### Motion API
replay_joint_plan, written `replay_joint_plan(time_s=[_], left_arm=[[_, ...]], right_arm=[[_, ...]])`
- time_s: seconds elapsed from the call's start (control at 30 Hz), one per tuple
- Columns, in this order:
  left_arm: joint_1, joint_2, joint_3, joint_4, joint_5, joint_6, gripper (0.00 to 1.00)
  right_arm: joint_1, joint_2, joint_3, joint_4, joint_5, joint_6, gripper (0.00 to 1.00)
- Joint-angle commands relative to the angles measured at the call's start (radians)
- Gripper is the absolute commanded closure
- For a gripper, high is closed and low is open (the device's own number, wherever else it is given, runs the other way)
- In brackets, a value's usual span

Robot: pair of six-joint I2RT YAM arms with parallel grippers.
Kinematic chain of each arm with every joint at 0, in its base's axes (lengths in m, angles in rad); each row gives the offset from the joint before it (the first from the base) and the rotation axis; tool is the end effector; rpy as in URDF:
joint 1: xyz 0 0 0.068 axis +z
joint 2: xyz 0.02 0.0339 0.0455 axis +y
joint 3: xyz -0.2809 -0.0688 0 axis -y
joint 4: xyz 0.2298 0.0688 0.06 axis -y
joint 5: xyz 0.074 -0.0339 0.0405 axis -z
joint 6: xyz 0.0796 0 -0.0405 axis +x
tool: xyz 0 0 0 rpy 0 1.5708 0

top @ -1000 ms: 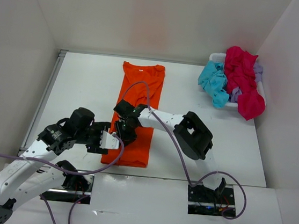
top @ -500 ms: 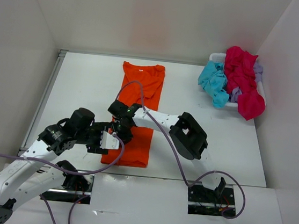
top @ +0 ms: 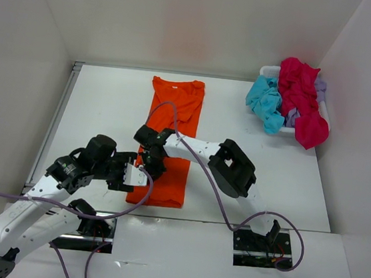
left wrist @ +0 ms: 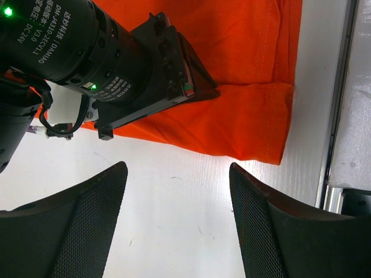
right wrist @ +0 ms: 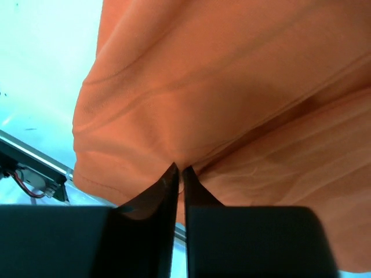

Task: Fold and stack the t-shirts
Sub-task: Rotate the tshirt 90 degrees, then grab the bottom of the folded rectangular tshirt with both arms

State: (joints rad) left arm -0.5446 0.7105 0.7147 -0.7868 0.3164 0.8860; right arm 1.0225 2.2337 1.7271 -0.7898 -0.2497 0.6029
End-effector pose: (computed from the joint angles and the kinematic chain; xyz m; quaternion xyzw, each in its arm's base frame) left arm 0.1092 -0.0951 0.2522 0.6437 0.6487 -0.0789 0.3984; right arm 0.2250 0.4061 0.1304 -0.2214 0.9578 0.1834 0.0037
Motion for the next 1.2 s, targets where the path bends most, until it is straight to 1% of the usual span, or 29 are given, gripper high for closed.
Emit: replay_joint_plan(time_s=[0.0,0.1,0.13,0.17,0.27,0.37,0.43,0.47,0.5,0.53,0.57,0.6,0.63,0.67,0.73,0.77,0.83,0.87,0.97,1.0,1.07,1.1,1.17], left_arm=[[0.005,-0.011,-0.001,0.014,0.015,0.004,0.22],[0.005,-0.011,-0.001,0.014,0.015,0.004,0.22],[0.005,-0.011,-0.001,0.014,0.015,0.013,0.22],[0.005,-0.011,-0.001,0.014,0.015,0.013,0.22],[0.005,-0.011,-0.011,0.014,0.015,0.036,0.22],[0.005,-0.011,-0.011,0.014,0.015,0.057,0.22],[0.005,-0.011,-0.011,0.005,0.015,0.097,0.22],[0.005,-0.011,-0.011,0.004,0.015,0.111,0.22],[0.005,0.003,-0.011,-0.011,0.015,0.128,0.21],[0.005,0.020,-0.011,-0.022,0.035,0.175,0.21],[0.005,0.041,-0.011,-0.035,0.044,0.206,0.19],[0.005,0.052,-0.011,-0.060,0.044,0.235,0.18],[-0.006,0.061,-0.011,-0.069,0.061,0.266,0.18],[-0.017,0.070,-0.011,-0.069,0.070,0.337,0.16],[-0.032,0.084,-0.033,-0.083,0.070,0.430,0.14],[-0.041,0.095,-0.043,-0.074,0.061,0.521,0.14],[-0.051,0.106,-0.061,-0.037,0.061,0.602,0.13],[-0.064,0.131,-0.075,-0.028,0.061,0.678,0.13],[-0.093,0.161,-0.086,-0.019,0.117,0.773,0.13],[-0.119,0.171,-0.112,-0.019,0.148,0.821,0.15],[-0.147,0.172,-0.145,0.020,0.148,0.860,0.17],[-0.167,0.172,-0.187,0.038,0.129,0.892,0.21],[-0.178,0.172,-0.219,0.069,0.098,0.947,0.22]], right_arm=[[0.005,0.000,0.025,-0.040,0.020,-0.002,0.92],[0.005,-0.034,0.016,-0.049,0.042,-0.002,0.97],[0.005,-0.055,0.015,-0.049,0.053,0.011,0.97],[0.005,-0.069,0.005,-0.049,0.053,0.011,1.00],[0.005,-0.126,-0.050,-0.049,0.063,0.035,1.00],[0.005,-0.147,-0.095,-0.040,0.053,0.044,1.00],[-0.004,-0.157,-0.118,-0.026,0.029,0.044,1.00],[-0.013,-0.157,-0.141,-0.026,0.020,0.044,0.96],[-0.013,-0.157,-0.150,-0.011,0.010,0.054,0.76],[-0.024,-0.169,-0.150,0.001,0.001,0.054,0.66],[-0.024,-0.190,-0.162,0.001,0.001,0.054,0.59],[-0.024,-0.206,-0.173,0.010,0.001,0.054,0.55],[-0.024,-0.223,-0.173,0.011,0.010,0.054,0.49],[-0.033,-0.244,-0.202,0.021,0.010,0.063,0.45],[-0.033,-0.322,-0.237,0.030,0.021,0.093,0.40],[-0.044,-0.350,-0.280,0.041,0.030,0.109,0.40],[-0.054,-0.435,-0.352,0.041,0.040,0.155,0.39],[-0.055,-0.462,-0.380,0.041,0.062,0.172,0.39],[-0.076,-0.555,-0.498,0.063,0.072,0.228,0.39],[-0.087,-0.577,-0.530,0.072,0.072,0.253,0.39],[-0.096,-0.624,-0.601,0.090,0.072,0.262,0.39],[-0.096,-0.634,-0.627,0.101,0.072,0.273,0.39],[-0.096,-0.648,-0.646,0.101,0.072,0.273,0.38]])
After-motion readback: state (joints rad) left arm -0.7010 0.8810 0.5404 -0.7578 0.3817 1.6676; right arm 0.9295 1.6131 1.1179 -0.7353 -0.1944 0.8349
